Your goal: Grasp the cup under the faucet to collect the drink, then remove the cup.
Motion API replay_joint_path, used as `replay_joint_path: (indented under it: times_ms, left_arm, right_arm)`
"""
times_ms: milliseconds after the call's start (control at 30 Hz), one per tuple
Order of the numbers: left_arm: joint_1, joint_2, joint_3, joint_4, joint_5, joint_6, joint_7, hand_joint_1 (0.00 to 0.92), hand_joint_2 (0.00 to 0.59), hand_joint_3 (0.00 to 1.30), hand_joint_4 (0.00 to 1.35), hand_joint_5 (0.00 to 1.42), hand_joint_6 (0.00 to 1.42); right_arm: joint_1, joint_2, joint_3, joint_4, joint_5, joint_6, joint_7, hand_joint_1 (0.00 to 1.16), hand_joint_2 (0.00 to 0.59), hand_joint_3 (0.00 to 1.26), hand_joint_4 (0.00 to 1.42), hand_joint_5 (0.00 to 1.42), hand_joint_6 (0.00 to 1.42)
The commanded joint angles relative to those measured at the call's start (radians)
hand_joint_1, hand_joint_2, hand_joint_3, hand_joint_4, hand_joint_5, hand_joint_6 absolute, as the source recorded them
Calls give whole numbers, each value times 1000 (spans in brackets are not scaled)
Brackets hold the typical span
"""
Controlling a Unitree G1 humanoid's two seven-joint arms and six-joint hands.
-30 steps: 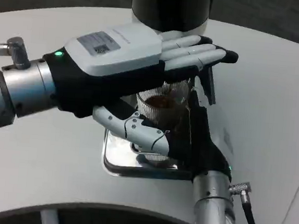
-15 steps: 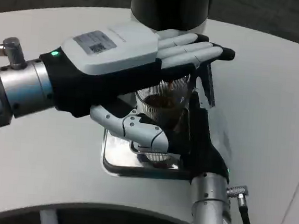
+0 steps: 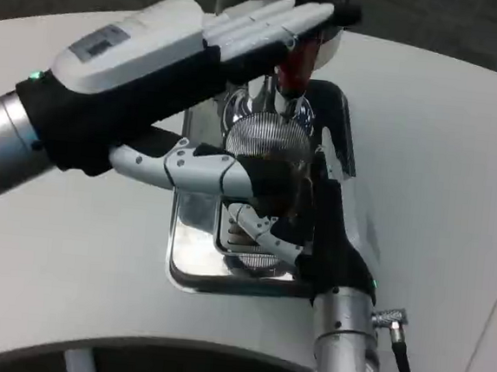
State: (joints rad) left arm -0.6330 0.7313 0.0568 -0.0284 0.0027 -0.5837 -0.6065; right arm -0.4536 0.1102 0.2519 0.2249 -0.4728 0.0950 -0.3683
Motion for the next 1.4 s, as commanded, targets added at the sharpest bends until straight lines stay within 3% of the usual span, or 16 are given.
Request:
replay_joint_path:
  times_ms: [33,300,533,667,967,1200,1400]
  left_arm:
    - [32,-2,22,-1,-40,3,2,0,189,0,0,0,0]
    - [59,10,53,-6,-55,17,-1,0,182,0,0,0,0]
    - [74,13,68,-10,-57,27,-4,0,182,0,0,0,0]
    - [81,18,75,-11,-57,32,-4,0,186,0,0,0,0]
    - [92,21,84,-15,-55,38,-7,0,188,0,0,0,0]
    - [104,25,91,-22,-58,43,-7,0,180,0,0,0,0]
    - [119,21,93,-35,-60,48,-4,0,178,0,0,0,0]
  right_arm:
    - [-21,26,4,42,18,7,10,758,189,0,0,0,0]
    - [-60,50,-23,117,52,-32,-50,809,191,0,49,30,61]
    - [-90,75,-26,194,73,-88,-139,895,194,142,300,272,361]
    - [-98,85,-25,224,82,-106,-184,968,202,282,491,489,625]
    - [-134,80,-27,301,125,-182,-199,1091,192,502,696,805,1052]
    - [-130,83,-18,285,112,-199,-257,1125,114,622,812,922,1250]
    - [-98,78,6,225,100,-188,-288,1152,106,668,842,956,1314]
